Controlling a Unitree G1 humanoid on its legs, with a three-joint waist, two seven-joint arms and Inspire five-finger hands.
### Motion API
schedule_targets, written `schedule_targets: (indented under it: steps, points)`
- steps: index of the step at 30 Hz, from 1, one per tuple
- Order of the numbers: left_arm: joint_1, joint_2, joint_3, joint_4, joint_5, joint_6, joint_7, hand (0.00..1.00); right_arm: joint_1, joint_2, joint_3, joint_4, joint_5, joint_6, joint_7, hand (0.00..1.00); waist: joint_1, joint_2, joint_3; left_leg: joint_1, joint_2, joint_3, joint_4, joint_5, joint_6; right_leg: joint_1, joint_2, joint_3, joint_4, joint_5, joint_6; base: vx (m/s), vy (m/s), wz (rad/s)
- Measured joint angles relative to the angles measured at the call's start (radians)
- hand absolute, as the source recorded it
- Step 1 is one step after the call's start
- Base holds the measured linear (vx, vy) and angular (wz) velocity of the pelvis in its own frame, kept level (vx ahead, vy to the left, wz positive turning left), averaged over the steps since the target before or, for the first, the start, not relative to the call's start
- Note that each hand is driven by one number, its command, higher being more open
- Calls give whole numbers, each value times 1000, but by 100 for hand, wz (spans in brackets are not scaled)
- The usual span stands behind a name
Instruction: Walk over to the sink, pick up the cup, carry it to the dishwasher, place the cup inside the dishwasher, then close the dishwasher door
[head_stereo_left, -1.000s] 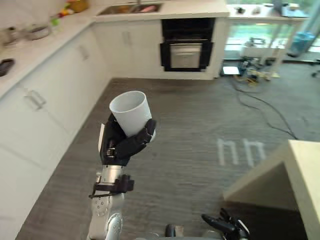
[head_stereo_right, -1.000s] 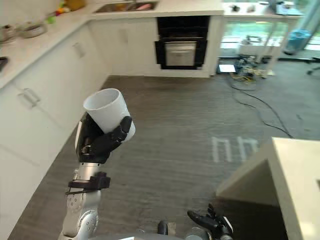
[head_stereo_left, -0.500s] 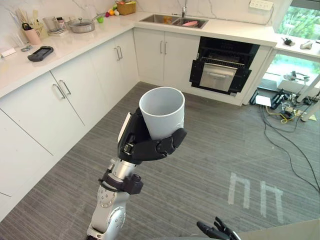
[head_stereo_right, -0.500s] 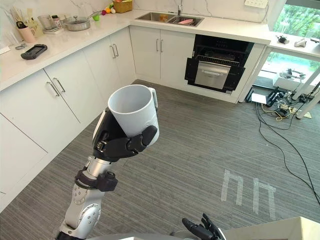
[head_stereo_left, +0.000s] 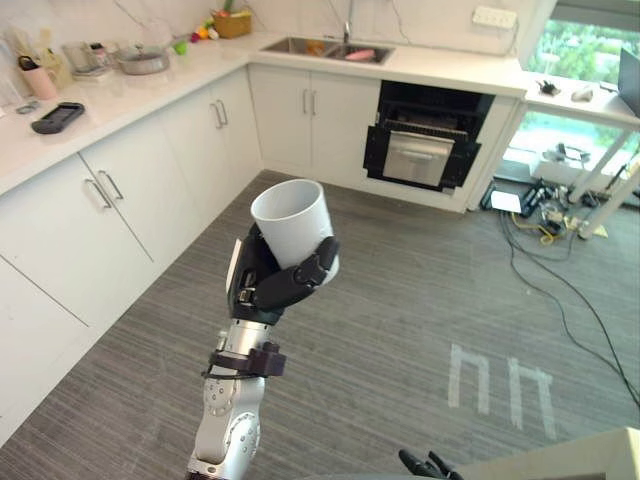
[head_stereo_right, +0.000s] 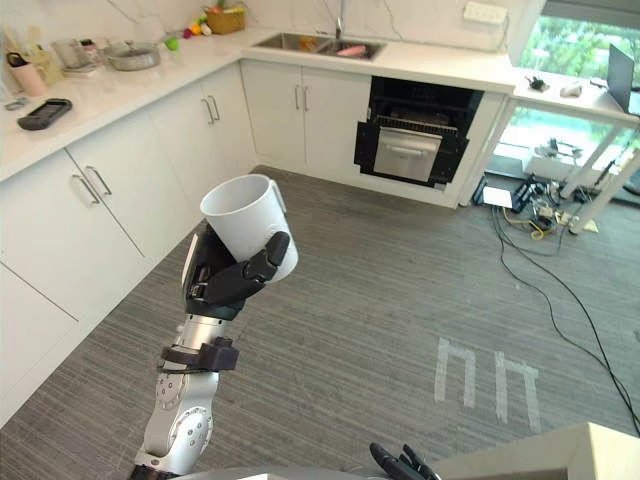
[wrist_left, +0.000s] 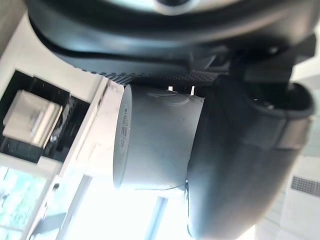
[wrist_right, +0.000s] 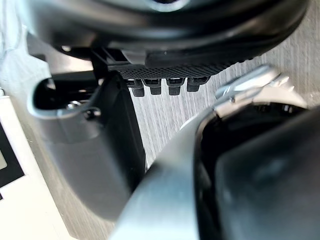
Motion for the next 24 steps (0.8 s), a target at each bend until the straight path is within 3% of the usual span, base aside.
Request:
schedule_targets:
  steps: [3, 7, 8, 9, 10, 11, 12, 13, 15, 16, 18, 20, 21, 22, 23, 24]
  points:
    - [17, 1, 74, 50, -1, 21, 68, 0, -34, -2, -31, 30, -1, 54, 21, 100, 0, -4, 14, 37, -8, -15, -58, 36, -11, 21, -10, -37, -5, 0, 1, 22, -3, 35]
    - [57, 17, 102, 52, -2, 24, 77, 0, -40, -13, -27, 35, -6, 55, 26, 100, 31, -9, 33, 52, -10, -46, -56, 42, -11, 54, -13, -59, -6, -9, 8, -45, -9, 25]
    - [73, 16, 108, 46, -2, 24, 77, 0, -43, -17, -19, 32, -11, 56, 29, 100, 30, -8, 43, 31, -11, -50, -21, 8, -16, 45, -14, -64, 9, -35, 6, -97, -26, 15]
    - [89, 5, 111, 34, -2, 24, 77, 0, -44, -20, -17, 21, -11, 56, 35, 100, 29, 10, 59, 5, 5, -36, 34, -32, -6, 40, -2, -72, 39, -60, -4, -73, -73, 10]
    - [110, -11, 112, 18, -3, 19, 78, 0, -51, -25, -5, -3, -12, 59, 43, 100, 38, 16, 82, -8, 31, 3, 95, -60, -22, 23, 9, -77, 150, -106, 0, -32, -64, 6]
    - [124, -8, 107, 1, -3, 18, 80, 0, -46, -23, 14, -23, -11, 63, 45, 100, 42, -4, 101, -31, 39, 21, 179, -93, -50, 25, 4, -67, 197, -166, -5, -15, -67, 31]
    - [127, -11, 80, -2, -3, 17, 83, 0, -47, -36, 47, -51, 0, 84, 39, 100, 37, -1, 129, -136, 80, 65, 407, -140, -90, 35, 8, -98, 217, -206, -36, -40, -18, 69]
    - [137, -16, 50, 0, -2, 21, 83, 0, -62, -50, 83, -71, 8, 109, 23, 100, 33, -9, 148, -242, 109, 144, 569, -155, -60, 40, -6, -132, 230, -217, -45, -37, -18, 82]
    - [151, -19, 27, 8, -4, 21, 76, 0, -86, -66, 124, -84, 8, 149, -9, 100, 36, -32, 170, -323, 98, 211, 505, -154, -48, 59, -54, -158, 232, -234, -26, 47, 41, 55]
    - [152, -20, 27, 10, -4, 21, 67, 0, -93, -70, 127, -84, 8, 154, -21, 100, 39, -27, 177, -338, 90, 218, 439, -136, -47, 66, -68, -161, 230, -239, -18, 137, 104, 31]
    - [154, -21, 33, 11, -11, 19, 60, 0, -108, -82, 136, -83, 8, 168, -43, 100, 51, -35, 199, -359, 64, 227, 251, -20, -47, 107, -114, -168, 211, -252, 8, 260, 184, 16]
    - [151, -39, 38, 11, -45, 14, 42, 0, -108, -104, 140, -69, 8, 191, -66, 100, 55, -21, 198, -382, 50, 175, 81, 161, -91, 174, -149, -182, 169, -272, 72, 378, 274, 14]
    - [150, -45, 42, 11, -55, 13, 31, 0, -111, -105, 140, -55, 7, 195, -74, 100, 56, -21, 198, -386, 50, 170, 87, 205, -92, 190, -158, -184, 168, -282, 92, 394, 337, 1]
    - [146, -53, 47, 13, -79, 13, 13, 0, -114, -104, 138, -38, 6, 202, -89, 100, 60, -28, 189, -390, 28, 172, 145, 261, -53, 213, -191, -182, 174, -309, 125, 431, 361, -24]
    - [138, -54, 54, 14, -89, 14, 5, 0, -122, -105, 131, -18, 1, 213, -104, 100, 67, -44, 179, -405, 2, 201, 227, 197, 33, 229, -234, -168, 190, -324, 153, 468, 341, -29]
    - [122, -54, 56, 24, -104, 17, 0, 0, -124, -101, 114, -11, -1, 213, -114, 100, 64, -49, 174, -408, -13, 211, 277, 146, 42, 230, -260, -160, 228, -324, 157, 503, 316, -17]
